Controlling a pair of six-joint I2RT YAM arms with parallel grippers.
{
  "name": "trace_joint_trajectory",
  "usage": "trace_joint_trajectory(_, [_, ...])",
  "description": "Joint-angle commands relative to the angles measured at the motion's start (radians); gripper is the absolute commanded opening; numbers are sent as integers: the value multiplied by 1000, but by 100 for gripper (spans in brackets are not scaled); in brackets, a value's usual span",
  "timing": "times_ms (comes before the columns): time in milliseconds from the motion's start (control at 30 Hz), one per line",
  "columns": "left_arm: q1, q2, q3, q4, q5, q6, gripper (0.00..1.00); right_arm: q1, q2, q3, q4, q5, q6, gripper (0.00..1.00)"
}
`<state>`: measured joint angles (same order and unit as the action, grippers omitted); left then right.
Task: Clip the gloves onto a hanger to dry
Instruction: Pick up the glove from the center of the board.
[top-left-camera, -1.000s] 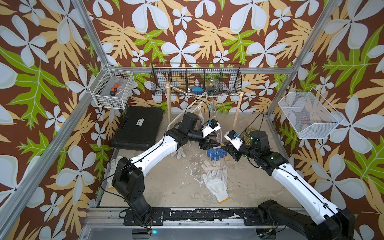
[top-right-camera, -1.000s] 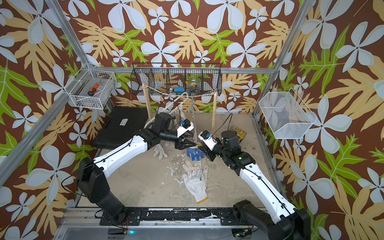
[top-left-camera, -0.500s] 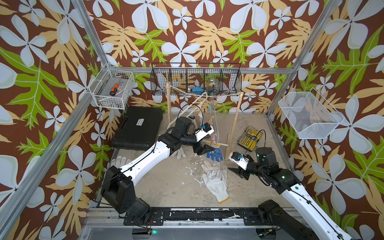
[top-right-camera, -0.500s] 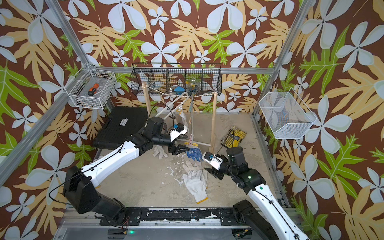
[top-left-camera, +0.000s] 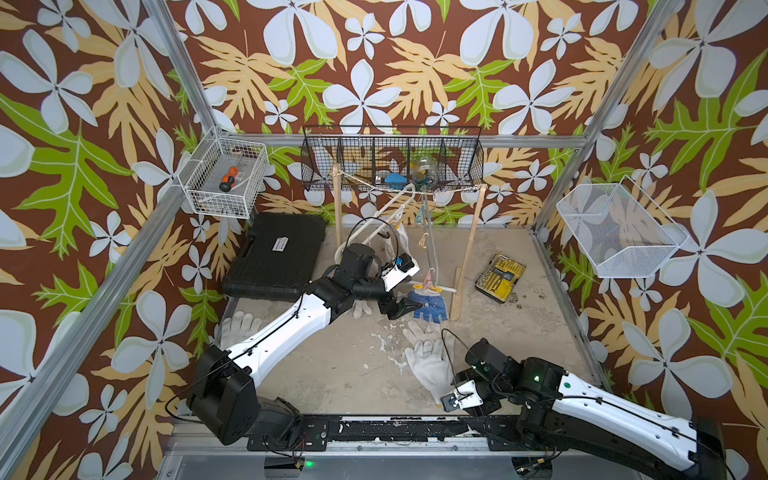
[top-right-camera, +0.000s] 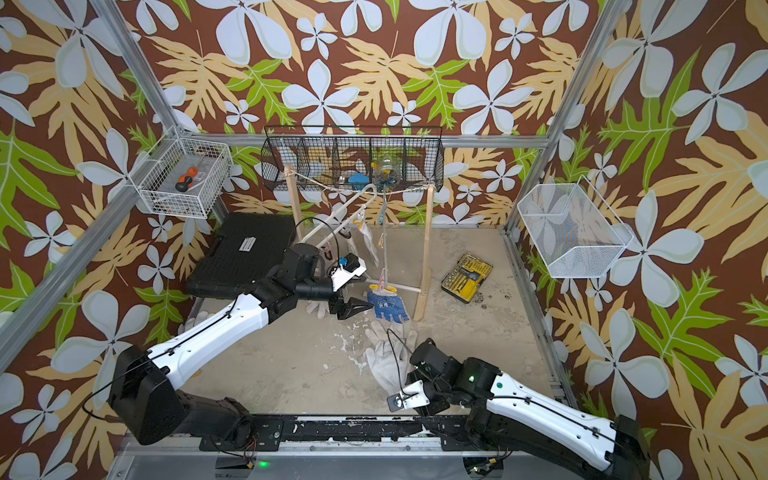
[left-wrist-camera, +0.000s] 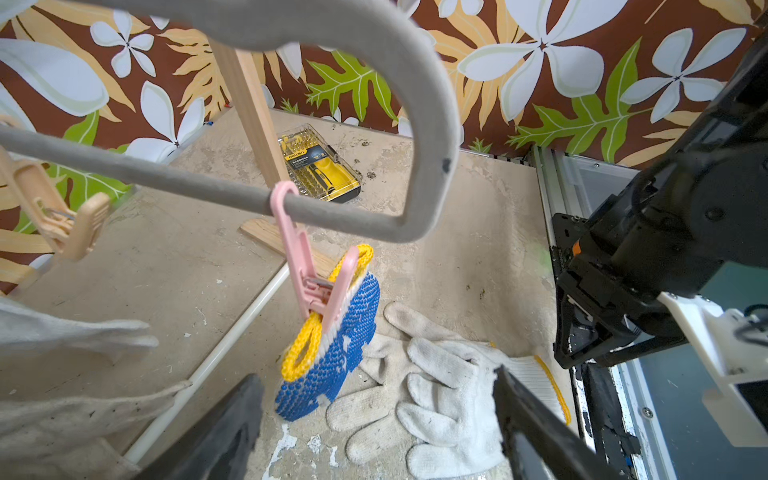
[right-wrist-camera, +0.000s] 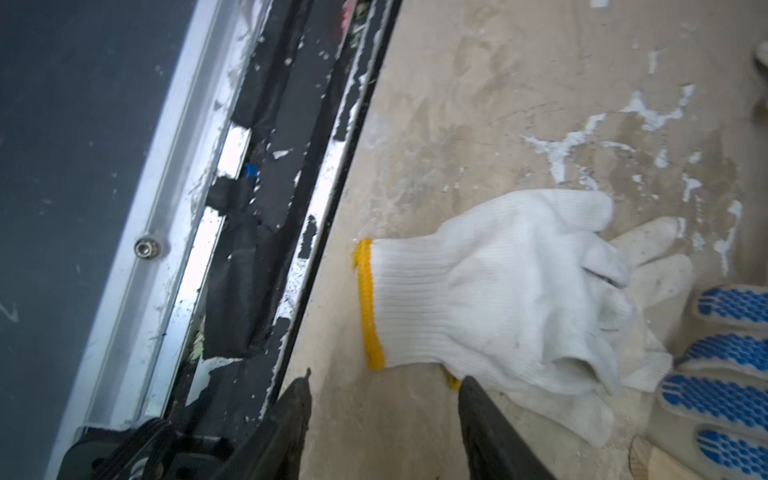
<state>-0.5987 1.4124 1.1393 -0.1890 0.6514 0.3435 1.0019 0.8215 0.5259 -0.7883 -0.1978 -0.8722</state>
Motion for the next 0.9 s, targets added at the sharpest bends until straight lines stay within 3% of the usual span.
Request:
trace_joint_trajectory(0, [2,-18,-17,19,-12,-7,88,50,9,-34,20,111,-23,58])
trace_joint_trajectory(167, [2,-35,-45,34,-21,-12,88,74,23,-104,137,242,-16,56])
trace_joint_trajectory(367, [2,-40,-55,58,-12,-37,89,74,74,-136,260,210,-20,52])
trace_joint_trajectory(867, [3,-52,-95,57,-11,-19,89,74,175,-157,306,199,-4,34])
